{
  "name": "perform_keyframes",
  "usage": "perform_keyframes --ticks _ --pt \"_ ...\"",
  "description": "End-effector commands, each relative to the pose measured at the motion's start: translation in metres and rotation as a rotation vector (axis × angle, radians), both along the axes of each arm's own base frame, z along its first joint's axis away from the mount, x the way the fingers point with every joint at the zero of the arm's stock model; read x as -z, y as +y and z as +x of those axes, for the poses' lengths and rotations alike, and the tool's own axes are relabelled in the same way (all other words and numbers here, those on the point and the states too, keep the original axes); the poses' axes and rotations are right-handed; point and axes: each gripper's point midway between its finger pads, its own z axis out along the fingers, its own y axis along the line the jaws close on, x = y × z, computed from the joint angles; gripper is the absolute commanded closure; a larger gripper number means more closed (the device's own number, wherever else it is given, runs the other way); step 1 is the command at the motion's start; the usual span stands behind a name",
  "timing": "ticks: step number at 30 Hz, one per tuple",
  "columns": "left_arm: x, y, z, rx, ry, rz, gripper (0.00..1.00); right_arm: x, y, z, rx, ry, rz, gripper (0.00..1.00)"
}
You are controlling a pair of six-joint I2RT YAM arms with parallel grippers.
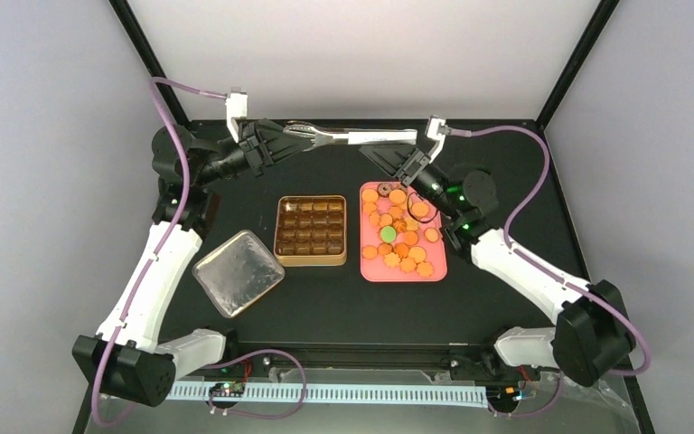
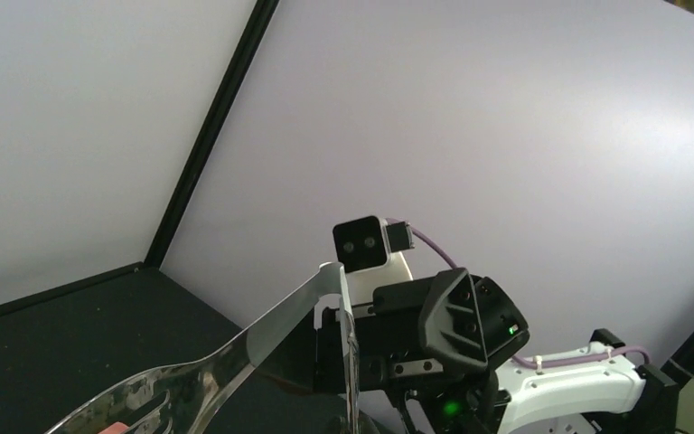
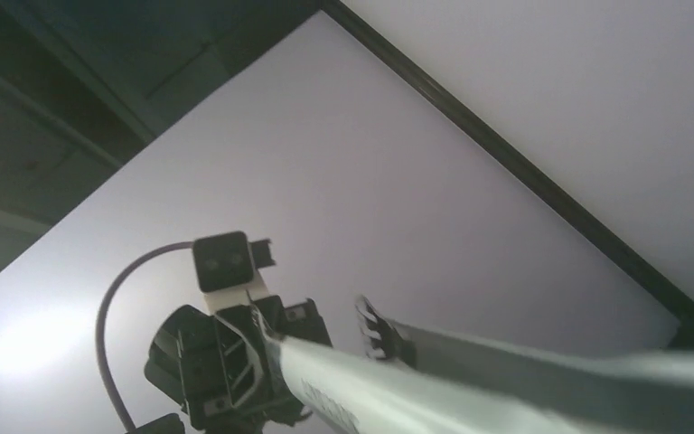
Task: Pack the cookies
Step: Pass from the left arm to the right
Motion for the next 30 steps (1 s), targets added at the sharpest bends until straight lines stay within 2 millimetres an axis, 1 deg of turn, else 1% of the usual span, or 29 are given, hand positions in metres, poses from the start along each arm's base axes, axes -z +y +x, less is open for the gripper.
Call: perform_keyframes --ticks 1,4,7,13,18,22,26,30 --pt "-0.016 0.005 -0.003 -0.019 -0.015 -0.05 0.98 -0.047 0.001 -0.009 -0.033 -0.116 0.12 0.04" --pt "-0.016 0.006 -0.002 -0.02 0.0 -0.06 0.98 -0.049 0.006 -0.004 -0.04 -0.114 0.148 0.08" --pt "-0.016 0.006 -0.002 -0.021 0.008 -0.065 0.99 -0.051 0.01 -0.002 -0.055 -0.12 0.18 0.14" --pt "-0.015 0.007 -0.001 -0.029 0.01 -0.068 0.99 -0.054 0.025 -0.003 -0.094 -0.116 0.181 0.26" --pt "-0.01 0.007 -0.001 -0.032 0.014 -0.065 0.99 -0.053 0.024 -0.002 -0.091 -0.105 0.183 0.35" --pt "0.001 0.006 -0.001 -0.031 0.018 -0.048 0.99 -0.056 0.022 -0.002 -0.068 -0.111 0.17 0.45" --pt "0.012 0.006 -0.004 -0.029 0.023 -0.031 0.98 -0.058 0.02 -0.003 -0.057 -0.123 0.156 0.49" --pt "0.019 0.007 -0.006 -0.028 0.025 -0.014 0.99 -0.057 0.017 -0.002 -0.044 -0.135 0.13 0.57"
